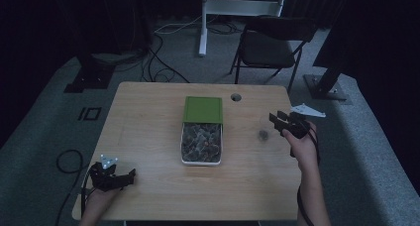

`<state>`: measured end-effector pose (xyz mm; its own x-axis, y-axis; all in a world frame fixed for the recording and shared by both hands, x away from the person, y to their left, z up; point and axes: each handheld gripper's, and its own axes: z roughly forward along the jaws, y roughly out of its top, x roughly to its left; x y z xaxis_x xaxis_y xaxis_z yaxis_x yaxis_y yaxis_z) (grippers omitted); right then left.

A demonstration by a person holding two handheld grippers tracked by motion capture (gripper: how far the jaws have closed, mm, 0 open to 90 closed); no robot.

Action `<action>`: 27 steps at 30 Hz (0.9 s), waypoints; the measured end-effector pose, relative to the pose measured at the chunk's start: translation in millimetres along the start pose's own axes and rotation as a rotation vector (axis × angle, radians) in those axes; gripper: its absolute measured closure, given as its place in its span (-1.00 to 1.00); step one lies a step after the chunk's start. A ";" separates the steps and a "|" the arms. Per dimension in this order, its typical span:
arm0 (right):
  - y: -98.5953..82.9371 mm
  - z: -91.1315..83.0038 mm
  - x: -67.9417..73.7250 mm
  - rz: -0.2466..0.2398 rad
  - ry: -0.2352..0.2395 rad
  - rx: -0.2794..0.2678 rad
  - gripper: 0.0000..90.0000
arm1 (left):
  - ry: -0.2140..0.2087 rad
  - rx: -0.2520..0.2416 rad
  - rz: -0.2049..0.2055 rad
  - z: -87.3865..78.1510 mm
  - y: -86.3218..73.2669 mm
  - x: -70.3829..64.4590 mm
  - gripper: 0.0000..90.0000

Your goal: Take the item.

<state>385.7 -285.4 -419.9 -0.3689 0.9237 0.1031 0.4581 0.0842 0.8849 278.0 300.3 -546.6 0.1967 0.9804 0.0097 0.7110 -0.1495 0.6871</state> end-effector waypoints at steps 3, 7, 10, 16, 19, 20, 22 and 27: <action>1.3 -2.7 2.1 -0.004 0.008 -0.006 0.28 | 0.000 0.000 0.000 0.0 0.0 0.0 -0.96; 0.7 -8.8 7.7 -0.019 0.032 -0.023 0.18 | 0.000 0.001 0.000 0.0 0.0 0.0 -0.96; -2.9 -11.0 12.2 -0.045 0.054 -0.017 0.12 | 0.000 0.000 0.000 0.0 0.0 0.0 -0.96; -7.7 -17.1 18.6 -0.058 0.071 -0.023 0.04 | 0.000 0.000 0.000 0.0 0.0 0.0 -0.96; -10.0 -20.2 23.2 -0.067 0.093 -0.027 -0.01 | 0.000 0.000 0.000 0.0 0.0 0.0 -0.96; -10.8 -21.1 24.8 -0.075 0.094 -0.029 -0.03 | 0.000 0.000 0.000 0.0 0.0 0.0 -0.96; -12.3 -23.3 27.9 -0.085 0.102 -0.033 -0.06 | 0.000 0.000 0.000 0.0 0.0 0.0 -0.96; -16.2 -26.3 37.3 -0.117 0.128 -0.024 -0.11 | 0.000 0.000 0.000 0.0 0.0 0.0 -0.96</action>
<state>343.2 -262.1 -418.4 -0.5194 0.8528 0.0550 0.3872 0.1776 0.9047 278.0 300.3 -546.5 0.1968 0.9804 0.0102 0.7113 -0.1499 0.6868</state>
